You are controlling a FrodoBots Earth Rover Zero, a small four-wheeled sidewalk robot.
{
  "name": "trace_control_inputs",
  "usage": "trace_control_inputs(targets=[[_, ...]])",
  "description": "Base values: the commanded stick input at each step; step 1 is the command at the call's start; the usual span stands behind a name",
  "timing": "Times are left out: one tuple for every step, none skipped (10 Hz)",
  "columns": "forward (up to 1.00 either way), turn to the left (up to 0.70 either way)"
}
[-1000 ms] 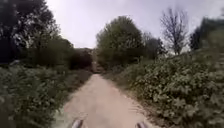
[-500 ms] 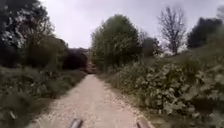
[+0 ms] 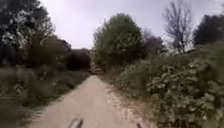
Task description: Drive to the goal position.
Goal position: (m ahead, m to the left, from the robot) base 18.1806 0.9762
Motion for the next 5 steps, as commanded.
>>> trace_control_inputs(targets=[[0.85, 0.00], [0.85, 0.00], [0.85, 0.00], [0.85, 0.00], [0.85, 0.00]])
